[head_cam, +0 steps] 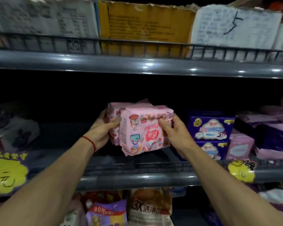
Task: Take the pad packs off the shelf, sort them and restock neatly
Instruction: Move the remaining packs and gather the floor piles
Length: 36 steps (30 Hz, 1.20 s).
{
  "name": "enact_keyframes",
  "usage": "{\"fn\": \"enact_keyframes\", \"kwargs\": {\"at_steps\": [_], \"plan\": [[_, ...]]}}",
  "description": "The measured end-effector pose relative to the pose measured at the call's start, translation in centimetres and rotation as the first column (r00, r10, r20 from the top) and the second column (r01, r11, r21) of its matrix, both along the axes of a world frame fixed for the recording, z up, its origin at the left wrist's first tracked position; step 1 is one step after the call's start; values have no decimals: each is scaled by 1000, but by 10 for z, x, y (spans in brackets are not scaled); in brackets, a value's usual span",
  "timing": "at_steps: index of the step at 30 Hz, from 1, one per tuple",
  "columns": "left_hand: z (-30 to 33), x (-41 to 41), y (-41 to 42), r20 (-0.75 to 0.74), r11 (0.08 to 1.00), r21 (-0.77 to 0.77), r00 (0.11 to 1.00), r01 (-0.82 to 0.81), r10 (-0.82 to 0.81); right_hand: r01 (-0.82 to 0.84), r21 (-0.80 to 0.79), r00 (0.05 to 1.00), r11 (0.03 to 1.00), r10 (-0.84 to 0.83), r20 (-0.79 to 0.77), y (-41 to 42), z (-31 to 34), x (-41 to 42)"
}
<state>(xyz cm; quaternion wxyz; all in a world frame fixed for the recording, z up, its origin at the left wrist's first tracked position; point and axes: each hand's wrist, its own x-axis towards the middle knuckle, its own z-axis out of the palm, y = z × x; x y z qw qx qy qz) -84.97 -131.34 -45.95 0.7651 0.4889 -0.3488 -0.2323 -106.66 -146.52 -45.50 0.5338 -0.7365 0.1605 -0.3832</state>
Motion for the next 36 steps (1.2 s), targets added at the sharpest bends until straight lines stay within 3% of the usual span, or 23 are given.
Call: {"fn": "enact_keyframes", "kwargs": {"at_steps": [3,7,10,14,16,18,23,26,29,32,36], "plan": [[-25,24,-17,4,980,143,990,139,-141,118,-78,992,990,-122,-42,-17,-32,11],[-50,36,-32,-142,906,270,944,326,-298,187,-105,971,977,-200,-132,-25,-68,14],[-44,31,-42,-161,901,319,954,293,-253,213,-144,963,966,-233,-138,-26,-71,16],[-33,9,-40,-131,971,236,991,28,3,315,-141,939,939,-329,-96,-16,-71,22],[-37,-9,-34,-70,971,238,997,28,-12,364,-152,926,919,-375,-52,-6,-77,28],[-44,-18,-28,94,952,303,993,46,-78,354,-163,929,921,-366,-51,-3,-80,30],[-52,-4,-21,259,895,417,923,160,-286,195,-69,956,978,-205,-209,-9,-62,18],[-52,-5,-31,366,852,508,863,127,-347,156,-74,954,985,-169,-247,-14,-64,18],[-51,2,-49,453,861,508,847,13,-280,276,-242,887,930,-344,-310,-14,-66,23],[-54,11,-70,432,865,500,876,-35,-214,427,-470,764,772,-586,-269,-2,-72,28],[-57,20,-103,416,882,470,892,-42,-179,373,-596,782,711,-587,-211,3,-88,34]]}}
